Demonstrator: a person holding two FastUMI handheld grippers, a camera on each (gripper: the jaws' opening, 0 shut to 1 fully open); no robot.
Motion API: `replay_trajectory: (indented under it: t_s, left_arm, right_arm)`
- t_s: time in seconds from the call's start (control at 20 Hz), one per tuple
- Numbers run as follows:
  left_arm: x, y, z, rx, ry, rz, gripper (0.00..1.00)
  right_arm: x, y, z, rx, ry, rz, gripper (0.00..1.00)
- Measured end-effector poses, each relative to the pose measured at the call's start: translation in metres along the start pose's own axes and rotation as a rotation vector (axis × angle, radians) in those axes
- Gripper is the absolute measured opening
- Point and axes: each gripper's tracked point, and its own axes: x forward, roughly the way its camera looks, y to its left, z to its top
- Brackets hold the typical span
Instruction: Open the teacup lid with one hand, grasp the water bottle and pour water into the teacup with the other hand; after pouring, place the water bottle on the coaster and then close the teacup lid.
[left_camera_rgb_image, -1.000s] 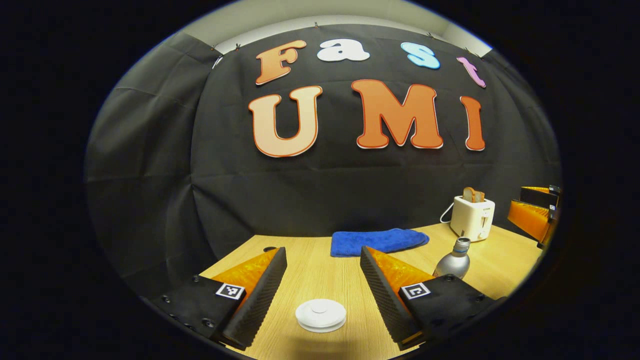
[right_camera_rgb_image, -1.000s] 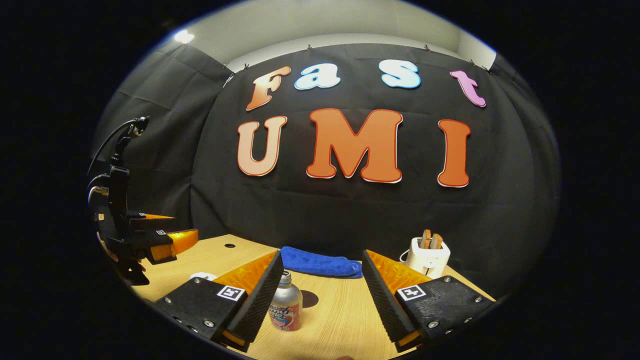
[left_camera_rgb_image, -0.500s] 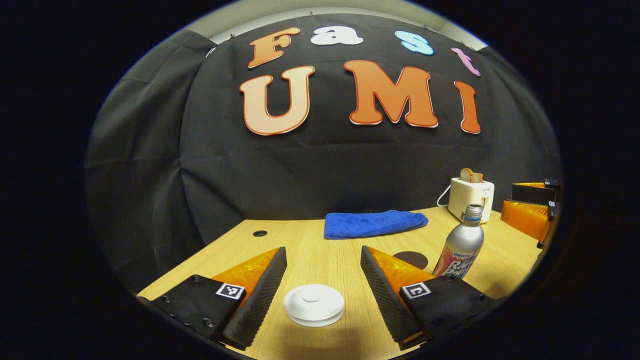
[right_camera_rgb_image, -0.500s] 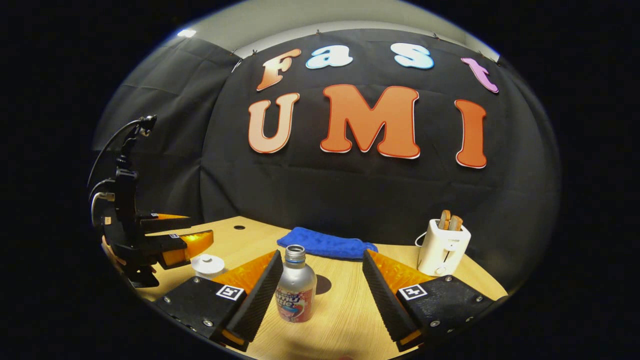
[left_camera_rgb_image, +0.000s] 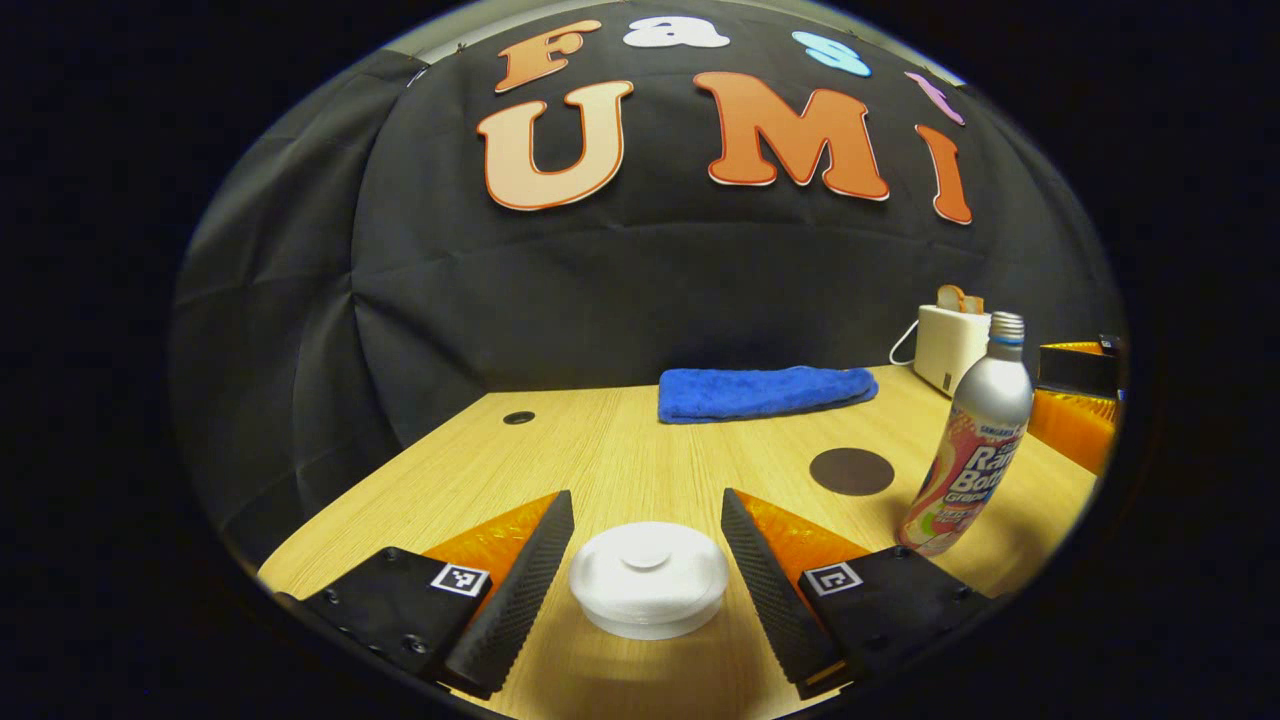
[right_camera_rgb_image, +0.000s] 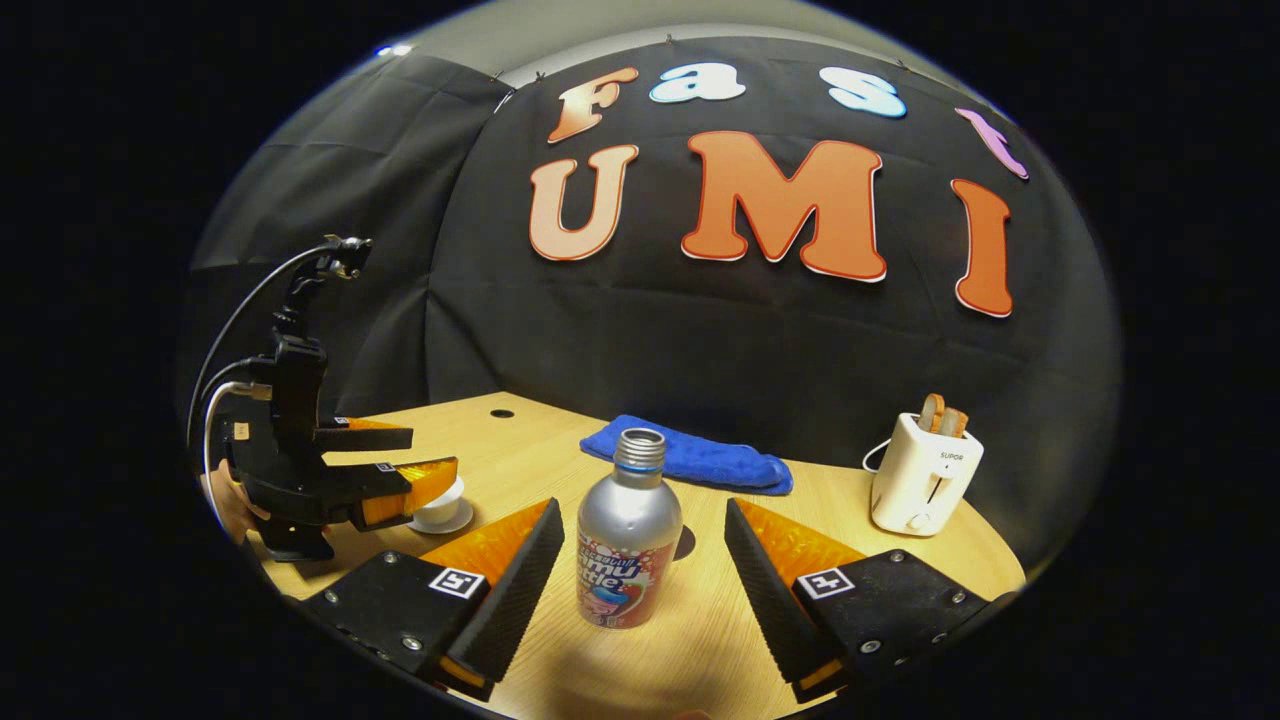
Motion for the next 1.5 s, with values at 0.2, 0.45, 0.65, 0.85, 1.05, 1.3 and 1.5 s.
replay_trajectory:
  t_s: [0.2,0.45,0.65,0.85,1.05,1.3,1.5]
  left_arm:
    - [0.009,0.003,-0.014,0.000,0.035,0.007,0.95]
    - [0.012,0.002,-0.018,0.000,0.050,0.003,0.81]
    - [0.013,0.001,-0.014,0.000,0.032,0.003,0.78]
    - [0.015,0.001,-0.012,0.016,0.036,0.008,0.49]
    - [0.015,0.002,-0.010,0.012,0.028,0.010,0.30]
    - [0.015,0.006,-0.003,-0.011,0.004,0.028,0.34]
    - [0.014,0.010,0.006,-0.054,-0.018,0.034,0.34]
  right_arm:
    - [0.010,0.005,-0.012,0.001,0.032,0.014,0.98]
    - [0.014,0.005,-0.021,-0.001,0.056,0.008,0.98]
    - [0.015,0.006,-0.023,0.005,0.059,0.018,0.98]
    - [0.017,0.006,-0.024,0.010,0.065,0.016,0.98]
    - [0.020,0.004,-0.027,0.018,0.077,0.017,0.98]
    - [0.028,0.005,-0.041,0.019,0.123,0.016,0.98]
    - [0.036,0.009,-0.053,0.022,0.168,0.011,0.98]
